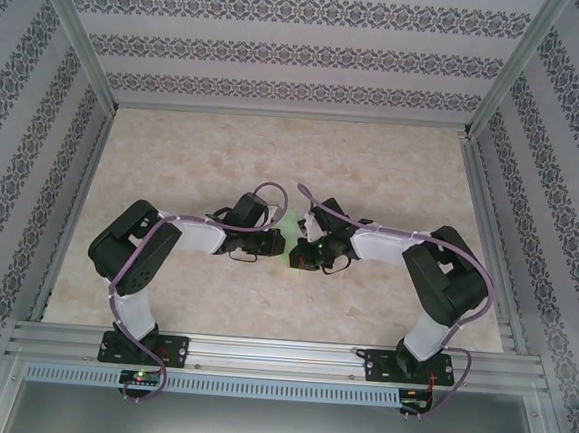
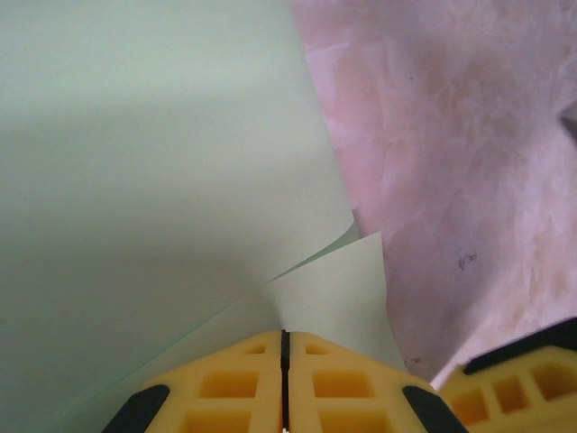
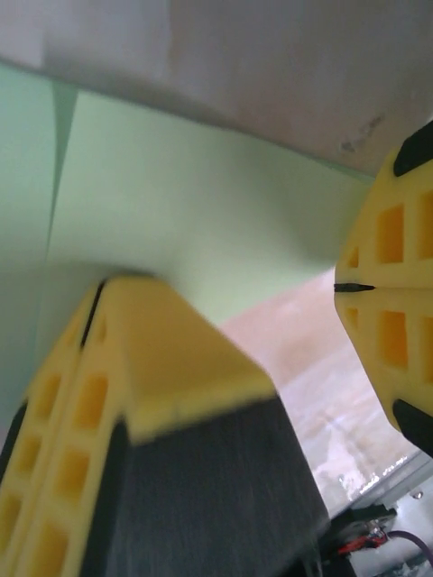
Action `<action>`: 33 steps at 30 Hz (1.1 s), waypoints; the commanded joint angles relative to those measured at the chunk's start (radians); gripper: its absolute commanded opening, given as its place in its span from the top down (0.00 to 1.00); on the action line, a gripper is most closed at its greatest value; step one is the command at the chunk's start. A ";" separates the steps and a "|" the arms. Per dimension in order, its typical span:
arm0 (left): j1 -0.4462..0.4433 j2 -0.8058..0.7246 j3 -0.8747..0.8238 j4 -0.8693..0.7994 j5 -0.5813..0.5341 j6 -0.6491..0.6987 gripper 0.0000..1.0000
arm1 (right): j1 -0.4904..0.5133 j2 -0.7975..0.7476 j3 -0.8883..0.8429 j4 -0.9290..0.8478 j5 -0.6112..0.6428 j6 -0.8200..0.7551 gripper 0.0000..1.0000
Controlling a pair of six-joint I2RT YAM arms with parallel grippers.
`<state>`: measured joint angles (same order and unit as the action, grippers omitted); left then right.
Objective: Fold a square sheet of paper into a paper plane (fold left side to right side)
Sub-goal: Third fold the triangle at the center of the table, then fourth fold the wing at the center of the table.
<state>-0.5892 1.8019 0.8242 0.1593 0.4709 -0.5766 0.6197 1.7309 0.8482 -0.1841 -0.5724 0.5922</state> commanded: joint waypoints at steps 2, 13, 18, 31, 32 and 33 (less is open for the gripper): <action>-0.008 0.042 -0.037 -0.058 -0.078 0.012 0.91 | 0.008 0.019 -0.010 -0.022 0.042 0.026 1.00; -0.008 0.044 -0.026 -0.079 -0.100 0.024 0.92 | -0.006 -0.041 -0.091 -0.148 0.062 0.025 1.00; -0.008 0.042 -0.019 -0.086 -0.100 0.027 0.92 | -0.015 -0.065 -0.124 -0.199 0.063 -0.004 1.00; 0.011 -0.141 0.122 -0.187 0.004 0.008 0.71 | -0.155 -0.258 -0.134 0.040 -0.010 -0.116 0.73; 0.020 -0.166 0.116 -0.187 0.002 0.000 0.66 | -0.160 -0.253 -0.133 0.079 -0.018 -0.119 0.69; 0.028 -0.187 0.107 -0.191 -0.003 -0.009 0.63 | -0.161 -0.246 -0.130 0.109 -0.027 -0.126 0.66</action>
<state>-0.5835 1.6981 0.9077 0.0185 0.4694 -0.5800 0.4702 1.4853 0.7177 -0.2047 -0.5568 0.5060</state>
